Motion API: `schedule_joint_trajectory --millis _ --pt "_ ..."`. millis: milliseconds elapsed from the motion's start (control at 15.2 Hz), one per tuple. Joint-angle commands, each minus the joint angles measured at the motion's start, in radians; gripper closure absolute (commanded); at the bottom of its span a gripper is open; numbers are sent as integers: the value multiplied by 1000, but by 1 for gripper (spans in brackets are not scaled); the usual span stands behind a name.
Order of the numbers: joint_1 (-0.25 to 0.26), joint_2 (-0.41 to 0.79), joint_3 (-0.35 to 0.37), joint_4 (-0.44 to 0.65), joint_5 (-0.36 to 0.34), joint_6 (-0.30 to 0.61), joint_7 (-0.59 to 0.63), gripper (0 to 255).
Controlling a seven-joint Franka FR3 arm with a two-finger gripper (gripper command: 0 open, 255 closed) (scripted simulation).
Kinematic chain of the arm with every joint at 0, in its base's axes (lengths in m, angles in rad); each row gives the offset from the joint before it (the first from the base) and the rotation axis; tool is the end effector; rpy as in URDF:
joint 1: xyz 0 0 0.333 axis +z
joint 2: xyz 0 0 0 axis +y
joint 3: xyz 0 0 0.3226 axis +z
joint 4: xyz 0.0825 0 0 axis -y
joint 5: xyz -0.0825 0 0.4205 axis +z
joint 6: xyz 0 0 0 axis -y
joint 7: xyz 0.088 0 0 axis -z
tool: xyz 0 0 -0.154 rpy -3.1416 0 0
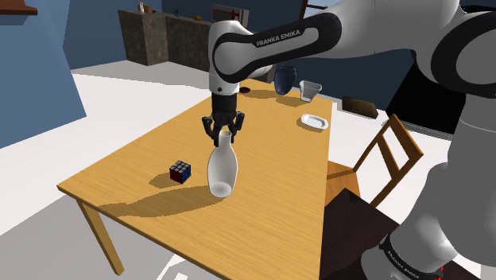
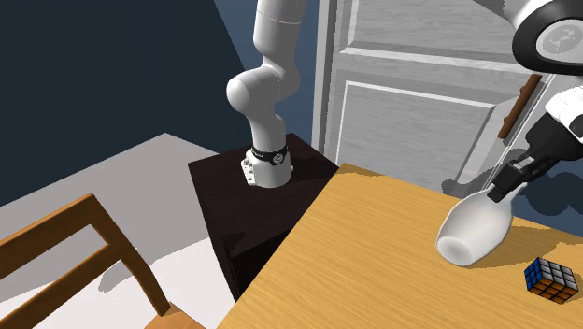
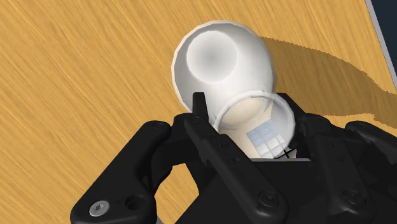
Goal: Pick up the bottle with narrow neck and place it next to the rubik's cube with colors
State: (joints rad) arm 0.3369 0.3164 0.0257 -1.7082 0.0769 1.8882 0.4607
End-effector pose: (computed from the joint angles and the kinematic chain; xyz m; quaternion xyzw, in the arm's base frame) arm 0.6135 0.2416 0.3396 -0.9949 0.0637 0.0783 0.0091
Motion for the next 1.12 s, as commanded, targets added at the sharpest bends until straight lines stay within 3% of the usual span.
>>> schedule_joint_trajectory --millis 0,330,594,1056 --pt "0 0 0 0 0 0 0 0" --pt "0 0 0 0 0 0 0 0" --pt "-5 -8 -3 117 -2 -125 2 0" --pt "-5 -8 -3 117 -2 -125 2 0"
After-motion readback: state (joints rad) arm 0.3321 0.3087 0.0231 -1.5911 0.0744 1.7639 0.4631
